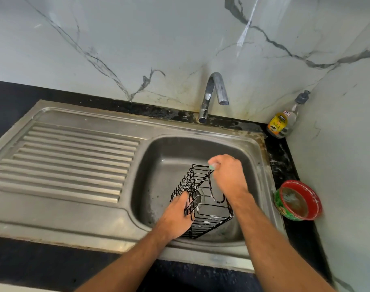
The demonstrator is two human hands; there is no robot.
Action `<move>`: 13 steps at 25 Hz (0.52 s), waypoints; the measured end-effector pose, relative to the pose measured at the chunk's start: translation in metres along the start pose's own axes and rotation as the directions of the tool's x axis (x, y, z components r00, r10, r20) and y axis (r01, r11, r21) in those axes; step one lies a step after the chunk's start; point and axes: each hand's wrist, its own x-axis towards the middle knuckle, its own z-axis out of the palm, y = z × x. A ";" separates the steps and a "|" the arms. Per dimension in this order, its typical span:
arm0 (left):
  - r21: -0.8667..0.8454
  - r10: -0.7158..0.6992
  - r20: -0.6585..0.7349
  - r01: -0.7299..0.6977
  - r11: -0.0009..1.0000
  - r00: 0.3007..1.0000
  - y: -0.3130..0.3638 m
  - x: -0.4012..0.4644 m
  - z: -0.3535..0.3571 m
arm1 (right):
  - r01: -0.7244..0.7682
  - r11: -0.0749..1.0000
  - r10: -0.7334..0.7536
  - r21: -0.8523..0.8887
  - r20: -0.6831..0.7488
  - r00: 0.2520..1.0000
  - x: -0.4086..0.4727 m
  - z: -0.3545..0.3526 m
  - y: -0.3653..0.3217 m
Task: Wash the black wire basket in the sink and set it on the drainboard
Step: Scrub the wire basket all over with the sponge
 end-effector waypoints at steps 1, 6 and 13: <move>-0.004 0.005 -0.007 -0.005 1.000 1.000 -0.001 0.001 0.001 | -0.021 0.999 0.021 0.027 -0.020 1.000 0.001 -0.003 0.003; -0.038 -0.022 -0.008 0.021 0.999 1.000 -0.001 -0.001 0.000 | 0.074 0.985 -0.106 0.155 0.211 0.972 0.012 -0.001 -0.030; -0.070 0.052 -0.003 -0.052 0.996 0.999 -0.002 -0.002 -0.003 | -0.090 0.994 0.065 0.056 0.348 0.935 0.039 -0.019 -0.025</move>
